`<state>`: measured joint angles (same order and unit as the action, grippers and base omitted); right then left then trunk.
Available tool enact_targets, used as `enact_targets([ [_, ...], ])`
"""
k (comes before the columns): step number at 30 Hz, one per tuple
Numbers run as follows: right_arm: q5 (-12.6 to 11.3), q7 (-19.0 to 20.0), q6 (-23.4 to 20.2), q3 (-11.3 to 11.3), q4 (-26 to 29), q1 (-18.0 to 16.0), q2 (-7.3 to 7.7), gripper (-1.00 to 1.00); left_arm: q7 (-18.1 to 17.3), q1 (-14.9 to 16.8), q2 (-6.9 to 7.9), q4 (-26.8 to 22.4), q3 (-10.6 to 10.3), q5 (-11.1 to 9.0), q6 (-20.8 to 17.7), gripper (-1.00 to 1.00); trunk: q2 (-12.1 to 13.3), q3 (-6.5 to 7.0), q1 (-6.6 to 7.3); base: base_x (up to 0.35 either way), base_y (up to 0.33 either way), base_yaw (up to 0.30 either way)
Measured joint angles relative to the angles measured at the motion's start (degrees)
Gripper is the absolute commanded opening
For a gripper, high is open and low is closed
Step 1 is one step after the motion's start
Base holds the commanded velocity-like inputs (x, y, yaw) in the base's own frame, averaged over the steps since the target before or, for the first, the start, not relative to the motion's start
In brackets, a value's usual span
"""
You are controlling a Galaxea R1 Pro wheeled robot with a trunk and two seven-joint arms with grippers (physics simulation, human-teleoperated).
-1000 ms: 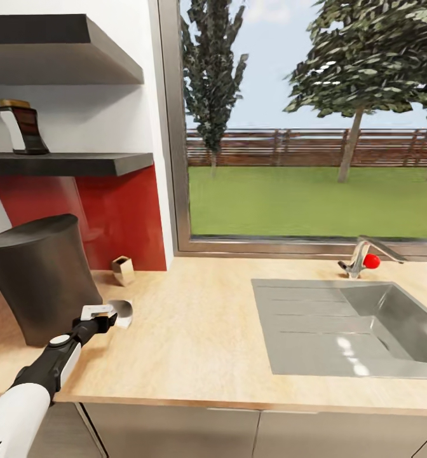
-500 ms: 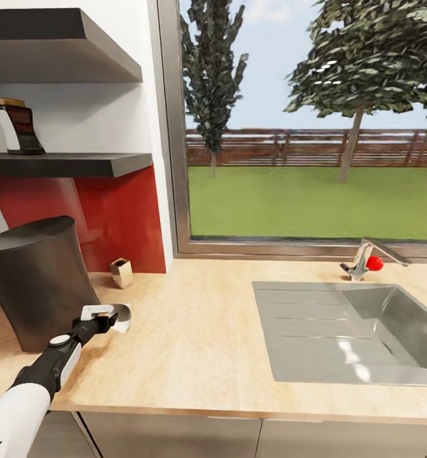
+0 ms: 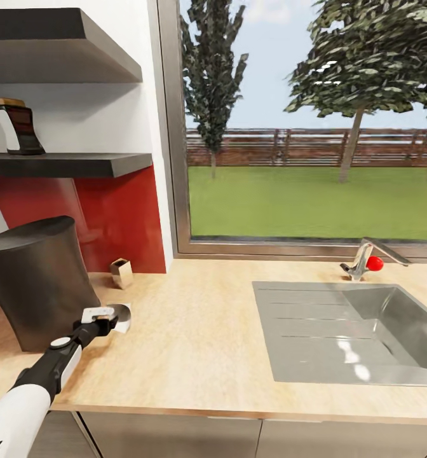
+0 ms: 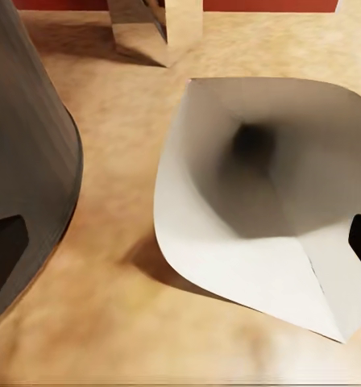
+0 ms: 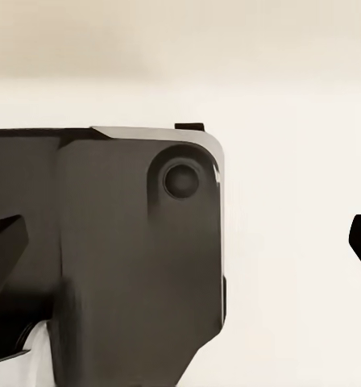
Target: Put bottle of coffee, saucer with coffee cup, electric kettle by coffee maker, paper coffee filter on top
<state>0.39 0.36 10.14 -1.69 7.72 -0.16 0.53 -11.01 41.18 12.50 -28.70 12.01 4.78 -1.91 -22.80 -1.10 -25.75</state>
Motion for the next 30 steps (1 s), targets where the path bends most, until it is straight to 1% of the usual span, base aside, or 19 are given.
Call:
enact_targets([
  [4, 0.0, 0.0, 0.0, -0.1, 0.0, 0.0, -0.01, 1.0, 0.0, 0.0, -0.02, 1.3, 0.0, 0.0, 0.3, 1.0, 0.0, 0.0, 0.0, 0.0, 0.0, 0.0],
  [6, 0.0, 0.0, 0.0, -0.1, 0.0, 0.0, 0.0, 1.0, 0.0, 0.0, -0.02, 2.1, 0.0, 0.0, 1.3, 1.0, 0.0, 0.0, 0.0, 0.0, 0.0, 0.0],
  [9, -0.1, 0.1, 0.1, 0.0, 0.0, 0.0, -0.96, 1.0, -0.2, -1.0, -0.19, 2.7, -0.2, 0.1, 2.2, 1.0, 0.0, 0.0, 0.0, 0.0, 0.0, 0.0],
  [12, -0.1, 0.1, 0.1, 0.0, 0.0, 0.0, -1.09, 1.0, -0.2, -1.2, -0.2, 2.4, -0.2, 0.1, 2.9, 1.0, 0.0, 0.0, 0.0, 0.007, 0.0, 0.0],
  [21, -0.1, 0.1, 0.1, 0.0, 0.0, 0.0, -1.46, 1.0, -0.2, -1.1, -0.23, 1.4, -0.2, 0.1, 1.7, 1.0, 0.0, 0.0, 0.01, 0.126, 0.0, 0.0],
  [30, -0.1, 0.1, 0.1, 0.0, 0.0, 0.0, -1.48, 1.0, -0.2, -1.1, -0.23, 1.3, -0.2, 0.1, 1.7, 1.0, 0.0, 0.0, 0.0, 0.035, 0.0, 0.0],
])
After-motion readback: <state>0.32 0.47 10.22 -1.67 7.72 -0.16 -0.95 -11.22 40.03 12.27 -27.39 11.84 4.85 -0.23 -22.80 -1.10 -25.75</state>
